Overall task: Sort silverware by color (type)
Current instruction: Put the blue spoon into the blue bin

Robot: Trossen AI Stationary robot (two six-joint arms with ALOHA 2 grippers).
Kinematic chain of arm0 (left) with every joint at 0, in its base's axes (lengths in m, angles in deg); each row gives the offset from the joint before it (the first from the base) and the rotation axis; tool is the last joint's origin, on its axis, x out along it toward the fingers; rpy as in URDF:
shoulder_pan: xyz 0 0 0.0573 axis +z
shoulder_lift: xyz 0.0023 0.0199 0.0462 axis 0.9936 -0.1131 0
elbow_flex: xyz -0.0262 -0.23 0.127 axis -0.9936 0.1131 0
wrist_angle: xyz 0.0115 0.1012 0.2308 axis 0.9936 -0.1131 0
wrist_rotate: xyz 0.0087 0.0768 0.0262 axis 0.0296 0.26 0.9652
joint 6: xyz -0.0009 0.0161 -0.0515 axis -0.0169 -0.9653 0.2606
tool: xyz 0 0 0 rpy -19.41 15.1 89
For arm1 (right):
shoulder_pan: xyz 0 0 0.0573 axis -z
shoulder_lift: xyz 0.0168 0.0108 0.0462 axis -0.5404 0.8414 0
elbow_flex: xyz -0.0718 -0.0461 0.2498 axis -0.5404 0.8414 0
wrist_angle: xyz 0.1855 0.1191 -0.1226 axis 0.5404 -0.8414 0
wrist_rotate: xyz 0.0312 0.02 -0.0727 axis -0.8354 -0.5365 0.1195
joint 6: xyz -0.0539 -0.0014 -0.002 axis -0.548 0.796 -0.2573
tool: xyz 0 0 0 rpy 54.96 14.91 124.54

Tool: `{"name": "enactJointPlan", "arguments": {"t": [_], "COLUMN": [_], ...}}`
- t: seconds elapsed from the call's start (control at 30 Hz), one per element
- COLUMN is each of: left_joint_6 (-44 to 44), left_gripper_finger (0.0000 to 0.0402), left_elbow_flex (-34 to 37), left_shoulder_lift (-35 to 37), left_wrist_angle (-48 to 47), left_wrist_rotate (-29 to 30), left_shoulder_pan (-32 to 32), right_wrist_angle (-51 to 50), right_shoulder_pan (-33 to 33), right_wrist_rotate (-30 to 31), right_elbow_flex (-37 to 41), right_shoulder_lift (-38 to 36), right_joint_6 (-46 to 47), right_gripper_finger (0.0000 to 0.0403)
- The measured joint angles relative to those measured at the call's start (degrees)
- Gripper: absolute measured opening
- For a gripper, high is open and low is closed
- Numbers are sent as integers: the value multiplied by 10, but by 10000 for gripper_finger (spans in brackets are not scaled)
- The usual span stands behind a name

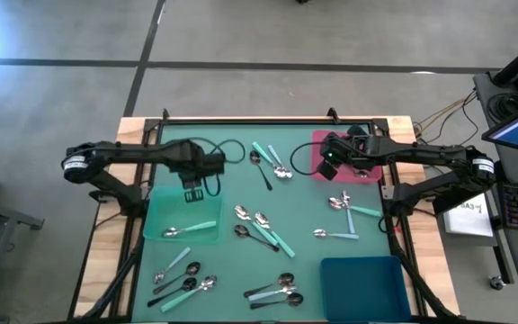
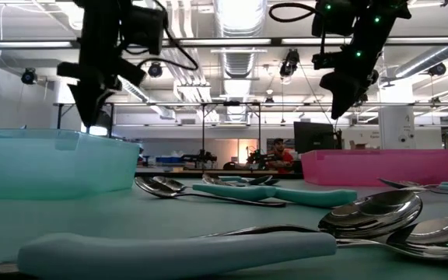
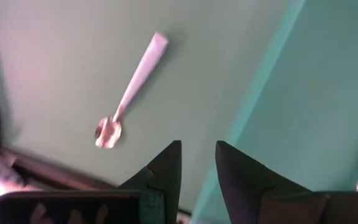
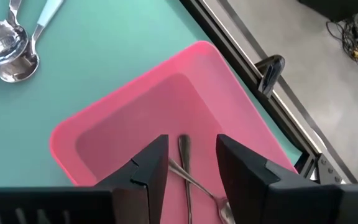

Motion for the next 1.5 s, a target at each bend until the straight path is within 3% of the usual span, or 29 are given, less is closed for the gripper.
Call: {"name": "enactJointPlan", "arguments": {"t": [0.2, 0.47, 1.03, 1.27, 1.37, 1.5], "left_joint_6": [-115, -191, -261, -267, -250, -208], "left_gripper_finger": [83, 83, 83, 82, 72, 29], "left_elbow_flex": [54, 134, 213, 232, 230, 211], "left_shoulder_lift": [1, 0, 0, -20, -45, -60], "left_wrist_angle": [102, 206, 357, 364, 366, 349], "left_wrist_rotate": [-31, -32, -32, -54, -67, -70], "left_shoulder_pan": [76, 145, 204, 213, 213, 214], "right_wrist_angle": [-1, 0, 15, 15, 15, 14], "right_shoulder_pan": [0, 0, 0, 0, 0, 0], "right_wrist_rotate": [0, 0, 0, 0, 0, 0], "right_elbow_flex": [4, 4, 4, 4, 4, 4], "right_shoulder_lift": [0, 0, 0, 0, 0, 0], "right_joint_6": [0, 0, 0, 0, 0, 0], "right_gripper_finger": [128, 128, 128, 128, 128, 128]}}
